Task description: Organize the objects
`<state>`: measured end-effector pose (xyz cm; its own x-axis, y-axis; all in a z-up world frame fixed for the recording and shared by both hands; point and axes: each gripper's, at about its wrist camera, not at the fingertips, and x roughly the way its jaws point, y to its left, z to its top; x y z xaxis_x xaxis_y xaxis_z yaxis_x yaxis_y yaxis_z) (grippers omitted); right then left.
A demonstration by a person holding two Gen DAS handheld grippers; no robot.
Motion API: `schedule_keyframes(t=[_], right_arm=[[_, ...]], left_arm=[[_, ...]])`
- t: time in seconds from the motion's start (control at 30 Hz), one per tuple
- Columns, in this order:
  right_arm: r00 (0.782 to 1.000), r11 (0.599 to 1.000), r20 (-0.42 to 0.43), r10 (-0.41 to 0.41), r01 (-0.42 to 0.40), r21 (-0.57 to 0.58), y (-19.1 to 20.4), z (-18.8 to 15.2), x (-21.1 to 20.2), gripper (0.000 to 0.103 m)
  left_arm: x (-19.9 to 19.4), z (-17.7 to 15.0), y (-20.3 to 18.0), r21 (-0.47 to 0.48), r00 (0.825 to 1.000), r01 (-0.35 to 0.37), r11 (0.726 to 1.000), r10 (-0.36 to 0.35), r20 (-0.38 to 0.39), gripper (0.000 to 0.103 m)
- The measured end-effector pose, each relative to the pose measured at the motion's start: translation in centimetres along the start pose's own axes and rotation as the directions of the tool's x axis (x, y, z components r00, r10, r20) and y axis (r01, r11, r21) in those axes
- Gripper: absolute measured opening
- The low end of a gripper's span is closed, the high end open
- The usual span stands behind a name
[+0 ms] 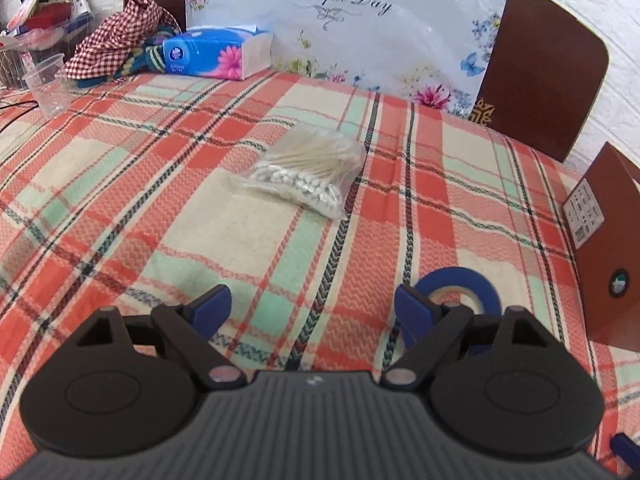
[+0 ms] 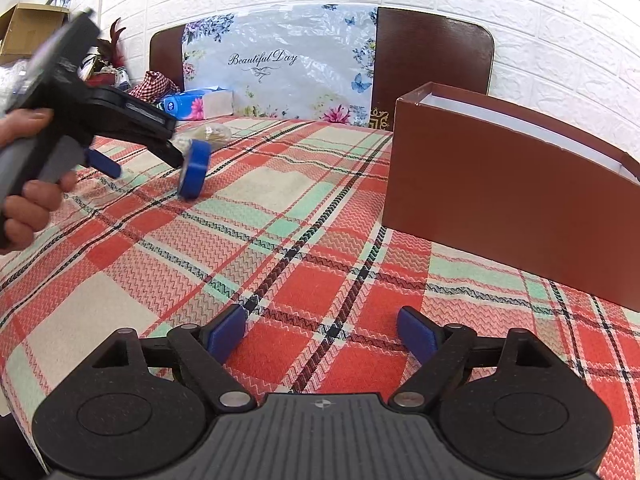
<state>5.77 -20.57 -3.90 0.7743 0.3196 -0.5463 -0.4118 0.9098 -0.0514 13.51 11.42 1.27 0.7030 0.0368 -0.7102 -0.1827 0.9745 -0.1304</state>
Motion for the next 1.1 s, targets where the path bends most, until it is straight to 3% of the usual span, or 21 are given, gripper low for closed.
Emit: schedule_keyframes(t=[0.2,0.33,0.5,0.57,0.67,0.77,0.87,0.97,1.1], right_arm=[[1.000,1.000,-0.002,0.011,-0.011,0.010,-0.2,0.1,0.0,0.085],[1.000,1.000,-0.003,0.018,-0.018,0.014,-0.3,0.1,0.1,0.085],[1.000,1.000,-0.014,0.011,-0.011,0.001,-0.2,0.3,0.3,0.085],[1.000,1.000,-0.015,0.003,-0.003,0.001,0.0,0.6,0.3,0.084],[0.999,0.999,0.012,0.044,-0.044,-0.003,0.8,1.6,0.4,0.074],[0.991,0.991,0.042,0.124,-0.122,-0.051,3.2,3.6,1.0,0.070],[0.979,0.974,0.047,0.196,-0.189,-0.129,6.4,6.6,3.3,0.058],[0.969,0.958,0.049,0.243,-0.231,-0.172,9.7,9.6,6.8,0.045],[0.972,0.952,0.082,0.222,-0.198,-0.233,13.6,12.9,12.3,0.044]], left_arm=[[-0.6,0.1,-1.6,0.064,0.999,0.034,0.997,-0.036,0.032,0.090],[-0.1,-0.6,0.4,0.030,1.000,0.010,0.999,-0.010,0.013,0.089],[0.0,-1.0,4.8,0.027,0.993,-0.101,0.995,0.099,0.056,0.090],[0.2,-0.9,6.7,0.030,0.985,-0.156,0.987,0.153,0.082,0.090],[0.7,-0.6,9.7,0.019,0.964,-0.231,0.973,0.226,0.138,0.094],[0.9,0.2,13.4,-0.111,0.962,-0.199,0.974,0.216,0.169,0.094],[0.7,0.2,15.3,-0.218,0.955,-0.142,0.966,0.191,0.226,0.095],[0.6,0.0,15.5,-0.238,0.953,-0.115,0.965,0.175,0.249,0.095],[1.0,0.1,15.3,-0.233,0.953,-0.112,0.966,0.171,0.250,0.095]])
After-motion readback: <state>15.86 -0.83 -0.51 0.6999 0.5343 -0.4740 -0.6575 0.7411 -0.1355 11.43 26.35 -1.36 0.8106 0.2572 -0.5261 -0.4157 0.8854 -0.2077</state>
